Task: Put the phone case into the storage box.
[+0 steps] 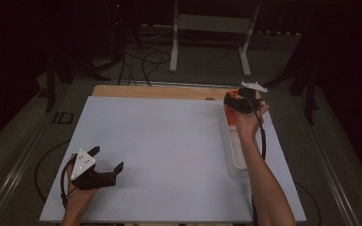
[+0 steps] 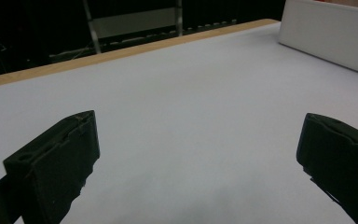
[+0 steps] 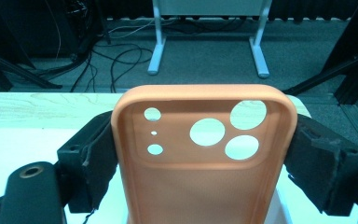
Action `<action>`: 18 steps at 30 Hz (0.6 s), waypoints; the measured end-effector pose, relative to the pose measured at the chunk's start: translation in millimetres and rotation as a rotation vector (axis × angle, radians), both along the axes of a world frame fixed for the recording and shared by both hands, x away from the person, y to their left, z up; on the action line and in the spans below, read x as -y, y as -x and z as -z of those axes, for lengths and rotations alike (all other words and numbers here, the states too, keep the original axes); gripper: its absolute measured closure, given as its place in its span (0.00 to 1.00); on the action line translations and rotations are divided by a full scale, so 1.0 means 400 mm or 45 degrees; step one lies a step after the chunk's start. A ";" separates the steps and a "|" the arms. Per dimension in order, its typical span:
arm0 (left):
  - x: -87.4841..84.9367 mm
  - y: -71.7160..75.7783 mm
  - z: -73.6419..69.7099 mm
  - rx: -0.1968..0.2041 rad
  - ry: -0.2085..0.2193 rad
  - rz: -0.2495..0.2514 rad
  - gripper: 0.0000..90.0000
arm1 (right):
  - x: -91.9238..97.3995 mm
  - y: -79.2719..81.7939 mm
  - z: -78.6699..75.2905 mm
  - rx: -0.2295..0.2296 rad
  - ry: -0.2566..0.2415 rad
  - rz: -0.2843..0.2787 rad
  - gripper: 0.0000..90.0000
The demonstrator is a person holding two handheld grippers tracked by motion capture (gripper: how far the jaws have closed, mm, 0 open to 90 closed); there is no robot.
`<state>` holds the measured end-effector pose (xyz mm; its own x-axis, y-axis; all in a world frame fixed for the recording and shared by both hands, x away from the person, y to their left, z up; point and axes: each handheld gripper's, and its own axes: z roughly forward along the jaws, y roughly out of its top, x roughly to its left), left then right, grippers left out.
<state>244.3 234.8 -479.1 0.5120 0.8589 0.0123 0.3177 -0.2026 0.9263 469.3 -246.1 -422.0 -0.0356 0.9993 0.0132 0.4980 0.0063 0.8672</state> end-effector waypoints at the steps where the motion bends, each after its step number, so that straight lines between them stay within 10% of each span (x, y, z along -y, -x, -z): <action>1: 0.000 0.000 0.000 0.000 -0.001 0.000 0.00 | 0.000 0.000 0.002 -0.003 -0.001 0.000 0.18; 18: -0.001 0.001 -0.001 0.004 0.002 -0.002 0.00 | 0.006 -0.002 0.025 -0.041 0.004 0.010 0.18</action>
<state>244.0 235.1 -478.6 0.5107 0.8597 0.0125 0.3150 -0.2006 0.9277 470.1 -248.5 -431.9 -0.0271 0.9996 0.0114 0.5254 0.0045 0.8509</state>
